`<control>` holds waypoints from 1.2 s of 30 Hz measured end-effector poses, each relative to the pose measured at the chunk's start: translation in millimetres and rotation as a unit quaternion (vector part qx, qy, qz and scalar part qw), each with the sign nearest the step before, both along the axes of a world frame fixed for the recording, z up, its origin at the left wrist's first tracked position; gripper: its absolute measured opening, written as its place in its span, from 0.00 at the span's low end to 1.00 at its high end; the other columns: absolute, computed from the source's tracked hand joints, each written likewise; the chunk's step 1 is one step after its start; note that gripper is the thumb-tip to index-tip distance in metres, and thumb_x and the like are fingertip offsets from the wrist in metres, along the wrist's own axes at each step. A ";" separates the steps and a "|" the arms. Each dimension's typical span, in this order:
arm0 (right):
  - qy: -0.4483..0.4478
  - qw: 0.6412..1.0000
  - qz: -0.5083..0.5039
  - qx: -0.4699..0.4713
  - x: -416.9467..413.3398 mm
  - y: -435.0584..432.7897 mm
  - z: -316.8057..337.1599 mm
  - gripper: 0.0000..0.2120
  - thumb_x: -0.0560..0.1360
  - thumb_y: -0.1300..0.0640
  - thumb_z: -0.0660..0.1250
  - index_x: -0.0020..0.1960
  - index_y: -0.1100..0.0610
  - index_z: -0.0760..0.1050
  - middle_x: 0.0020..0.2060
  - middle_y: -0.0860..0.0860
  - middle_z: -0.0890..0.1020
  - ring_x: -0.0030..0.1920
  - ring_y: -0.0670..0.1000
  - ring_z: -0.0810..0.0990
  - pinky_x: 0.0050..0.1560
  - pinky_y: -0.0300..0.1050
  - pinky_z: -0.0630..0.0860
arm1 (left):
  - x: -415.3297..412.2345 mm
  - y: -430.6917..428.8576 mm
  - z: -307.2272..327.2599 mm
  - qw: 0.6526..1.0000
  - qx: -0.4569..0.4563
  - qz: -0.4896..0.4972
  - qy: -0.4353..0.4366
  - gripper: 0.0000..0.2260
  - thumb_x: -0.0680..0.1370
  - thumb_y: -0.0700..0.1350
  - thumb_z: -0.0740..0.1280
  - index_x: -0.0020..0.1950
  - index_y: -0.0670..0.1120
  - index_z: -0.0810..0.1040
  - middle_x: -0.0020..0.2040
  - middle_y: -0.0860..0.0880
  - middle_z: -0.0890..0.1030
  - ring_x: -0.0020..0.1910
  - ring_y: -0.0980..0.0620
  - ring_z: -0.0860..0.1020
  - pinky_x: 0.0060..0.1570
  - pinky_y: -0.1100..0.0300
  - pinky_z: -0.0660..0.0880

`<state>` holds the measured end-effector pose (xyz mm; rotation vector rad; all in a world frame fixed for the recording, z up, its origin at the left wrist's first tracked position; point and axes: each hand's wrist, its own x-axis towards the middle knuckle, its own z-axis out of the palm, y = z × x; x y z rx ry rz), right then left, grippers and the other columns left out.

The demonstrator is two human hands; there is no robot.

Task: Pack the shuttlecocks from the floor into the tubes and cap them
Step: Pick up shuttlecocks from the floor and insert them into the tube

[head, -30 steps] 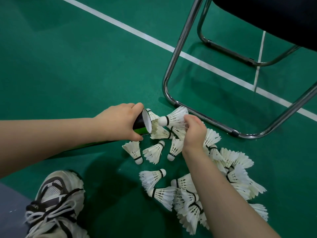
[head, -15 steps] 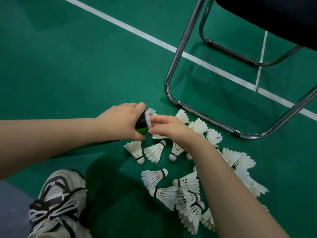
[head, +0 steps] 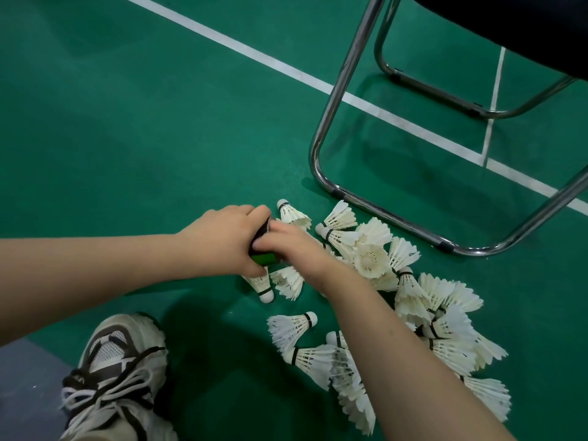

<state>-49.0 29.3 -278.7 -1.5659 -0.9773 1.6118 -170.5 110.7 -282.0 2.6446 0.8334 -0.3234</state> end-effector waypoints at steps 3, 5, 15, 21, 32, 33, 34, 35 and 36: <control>0.016 0.987 -0.158 0.030 15.5 7.7 -10.5 0.06 0.75 0.61 0.62 0.42 0.54 0.77 0.37 0.48 0.80 0.40 0.45 0.79 0.43 0.35 0.72 | -6.3 8.5 -0.2 0.999 0.013 0.031 0.008 0.28 0.63 0.61 0.71 0.54 0.49 0.65 0.47 0.51 0.73 0.47 0.48 0.73 0.45 0.52 0.73; -0.049 0.976 -0.211 0.006 25.5 8.9 -21.6 0.05 0.75 0.57 0.62 0.45 0.52 0.77 0.42 0.49 0.82 0.46 0.48 0.80 0.50 0.42 0.73 | -12.9 10.4 -1.9 0.999 0.017 0.034 0.016 0.29 0.63 0.62 0.71 0.55 0.49 0.65 0.48 0.50 0.73 0.46 0.48 0.72 0.45 0.52 0.74; -0.424 0.896 0.130 0.028 -14.0 2.2 -83.4 0.17 0.76 0.51 0.62 0.64 0.49 0.71 0.59 0.49 0.74 0.61 0.54 0.69 0.58 0.50 0.69 | -24.6 20.4 3.5 0.998 0.016 0.056 -0.004 0.30 0.63 0.62 0.71 0.57 0.48 0.66 0.49 0.49 0.74 0.47 0.48 0.73 0.46 0.51 0.74; -0.502 0.853 0.139 0.029 -16.5 -2.7 -90.4 0.13 0.77 0.50 0.61 0.60 0.51 0.73 0.58 0.49 0.75 0.60 0.53 0.68 0.59 0.49 0.65 | -27.3 20.1 8.3 0.998 0.014 0.061 -0.003 0.29 0.64 0.61 0.71 0.56 0.47 0.65 0.48 0.49 0.73 0.46 0.47 0.72 0.46 0.50 0.74; -0.185 0.942 -0.273 -0.060 34.2 -15.6 -77.8 0.06 0.78 0.58 0.59 0.52 0.53 0.73 0.48 0.49 0.80 0.47 0.49 0.78 0.52 0.50 0.78 | -27.7 20.5 5.9 0.998 0.011 0.064 -0.005 0.28 0.64 0.61 0.71 0.54 0.47 0.65 0.46 0.49 0.73 0.44 0.47 0.72 0.44 0.50 0.74; -0.231 0.938 -0.247 -0.072 38.9 -18.8 -78.4 0.07 0.77 0.58 0.59 0.53 0.52 0.74 0.50 0.50 0.79 0.47 0.50 0.77 0.48 0.47 0.77 | -27.4 20.2 5.8 0.998 0.010 0.063 -0.002 0.28 0.64 0.61 0.72 0.54 0.47 0.65 0.46 0.49 0.73 0.44 0.47 0.72 0.44 0.50 0.74; -0.283 0.933 -0.202 -0.092 43.1 -22.4 -79.2 0.09 0.76 0.58 0.59 0.54 0.53 0.74 0.52 0.51 0.79 0.47 0.50 0.77 0.45 0.45 0.75 | -26.9 19.7 5.4 0.998 0.009 0.061 0.002 0.28 0.64 0.61 0.72 0.54 0.47 0.65 0.46 0.49 0.73 0.44 0.48 0.72 0.44 0.50 0.74; -0.325 0.927 -0.146 -0.116 46.2 -26.0 -79.7 0.11 0.76 0.58 0.59 0.56 0.53 0.74 0.52 0.50 0.78 0.47 0.50 0.76 0.44 0.44 0.74 | -26.4 18.9 5.4 0.998 0.008 0.058 0.006 0.29 0.64 0.61 0.72 0.54 0.47 0.65 0.46 0.49 0.72 0.44 0.48 0.72 0.44 0.50 0.74; -0.351 0.922 -0.089 -0.137 48.0 -29.5 -80.0 0.12 0.75 0.56 0.60 0.58 0.53 0.74 0.51 0.50 0.78 0.47 0.50 0.76 0.45 0.45 0.74 | -25.8 18.2 5.1 0.998 0.009 0.056 0.008 0.29 0.64 0.61 0.72 0.55 0.47 0.65 0.46 0.50 0.72 0.44 0.48 0.72 0.44 0.50 0.74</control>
